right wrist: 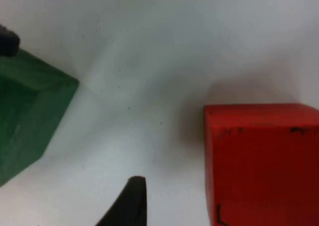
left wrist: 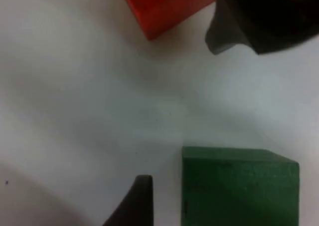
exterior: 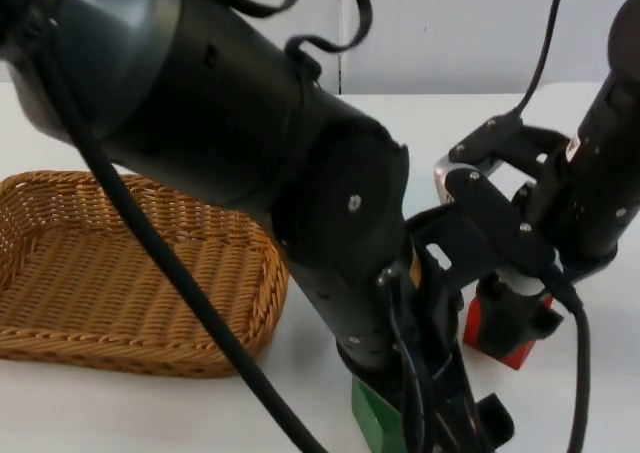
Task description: Pick up one cube with each hand and place exactly two cubes into the same basket, leaving the remaining cube outside.
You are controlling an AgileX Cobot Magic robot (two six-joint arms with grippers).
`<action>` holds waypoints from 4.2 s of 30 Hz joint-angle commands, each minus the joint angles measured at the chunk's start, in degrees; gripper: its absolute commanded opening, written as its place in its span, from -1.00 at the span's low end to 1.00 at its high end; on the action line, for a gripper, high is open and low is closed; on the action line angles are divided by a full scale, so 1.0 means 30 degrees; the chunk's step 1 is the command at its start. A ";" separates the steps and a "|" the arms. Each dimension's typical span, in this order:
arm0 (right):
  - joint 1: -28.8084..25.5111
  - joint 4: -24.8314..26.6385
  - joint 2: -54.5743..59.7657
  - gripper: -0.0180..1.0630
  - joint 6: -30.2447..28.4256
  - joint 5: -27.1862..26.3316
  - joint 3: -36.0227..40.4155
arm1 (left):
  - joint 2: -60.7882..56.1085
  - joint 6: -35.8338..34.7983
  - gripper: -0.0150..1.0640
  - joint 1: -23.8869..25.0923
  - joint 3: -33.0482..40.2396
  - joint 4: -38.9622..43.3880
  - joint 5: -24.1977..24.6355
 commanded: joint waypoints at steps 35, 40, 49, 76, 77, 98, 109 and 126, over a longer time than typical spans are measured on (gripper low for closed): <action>0.0086 -0.0038 0.0630 0.98 -0.0159 -0.0487 -0.0097 | 0.2105 0.0014 0.61 0.0024 -0.0053 -0.0245 -0.0934; 0.0086 -0.0038 0.0630 0.98 -0.0159 -0.0487 -0.0097 | 0.2105 0.0014 0.59 0.0024 -0.0053 -0.0282 -0.0926; 0.0086 -0.0038 0.0630 0.31 -0.0085 -0.0250 -0.0097 | 0.2105 -0.0061 0.01 0.0024 -0.0053 -0.0282 -0.0858; 0.0086 -0.0113 -0.2605 -0.97 0.0221 0.1034 -0.0097 | -0.0657 -0.0722 -0.97 0.0024 -0.0053 -0.0282 0.1385; 0.0086 -0.0113 -0.2605 -0.97 0.0221 0.1034 -0.0097 | -0.0657 -0.0722 -0.97 0.0024 -0.0053 -0.0282 0.1385; 0.0086 -0.0043 -0.7479 -0.97 0.0273 0.3009 -0.0097 | -0.5168 -0.1548 -0.97 0.0024 -0.0053 -0.0081 0.4711; 0.0086 -0.0043 -0.7955 -0.97 0.0309 0.3259 -0.0097 | -0.6415 -0.1872 -0.97 0.0024 -0.0053 0.0686 0.5516; 0.0086 0.0076 -0.7955 -0.97 0.0350 0.2488 -0.0097 | -0.6446 -0.2714 -0.97 0.0024 -0.0053 0.3317 0.5903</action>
